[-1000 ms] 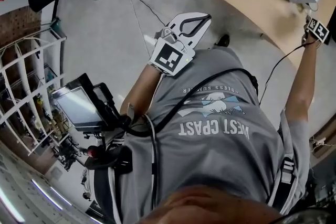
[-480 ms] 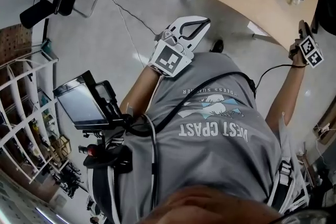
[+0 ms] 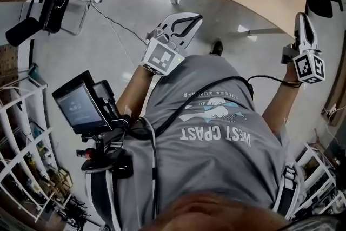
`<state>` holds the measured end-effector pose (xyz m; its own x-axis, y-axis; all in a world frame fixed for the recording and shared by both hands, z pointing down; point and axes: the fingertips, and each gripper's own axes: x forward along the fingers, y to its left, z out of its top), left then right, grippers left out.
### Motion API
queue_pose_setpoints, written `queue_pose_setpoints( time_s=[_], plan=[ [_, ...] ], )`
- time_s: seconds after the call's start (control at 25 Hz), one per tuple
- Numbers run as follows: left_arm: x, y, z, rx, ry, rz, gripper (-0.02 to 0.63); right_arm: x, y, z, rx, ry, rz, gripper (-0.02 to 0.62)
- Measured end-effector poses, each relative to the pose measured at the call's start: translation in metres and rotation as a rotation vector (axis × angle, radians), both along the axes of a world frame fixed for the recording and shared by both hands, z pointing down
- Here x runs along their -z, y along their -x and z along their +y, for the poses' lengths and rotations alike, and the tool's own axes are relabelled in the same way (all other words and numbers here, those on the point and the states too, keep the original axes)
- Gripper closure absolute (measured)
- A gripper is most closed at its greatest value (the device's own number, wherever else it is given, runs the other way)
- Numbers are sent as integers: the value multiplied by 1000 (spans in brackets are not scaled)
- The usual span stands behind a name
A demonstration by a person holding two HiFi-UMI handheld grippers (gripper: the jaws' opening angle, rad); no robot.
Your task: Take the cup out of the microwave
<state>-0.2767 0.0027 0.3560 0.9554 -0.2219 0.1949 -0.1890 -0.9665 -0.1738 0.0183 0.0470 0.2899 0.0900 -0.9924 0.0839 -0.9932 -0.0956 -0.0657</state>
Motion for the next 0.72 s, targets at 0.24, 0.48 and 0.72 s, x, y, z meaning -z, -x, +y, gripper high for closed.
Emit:
queue_pose_setpoints(
  time_s=[0.24, 0.48, 0.72],
  plan=[
    [5, 66, 11, -32, -6, 32, 563, 44, 101, 29, 14, -62, 94, 538],
    [-15, 96, 11, -65, 16, 40, 563, 44, 146, 49, -8, -60, 131, 538],
    [-102, 92, 31, -100, 3, 17, 563, -40, 156, 80, -17, -69, 139, 538]
  ],
)
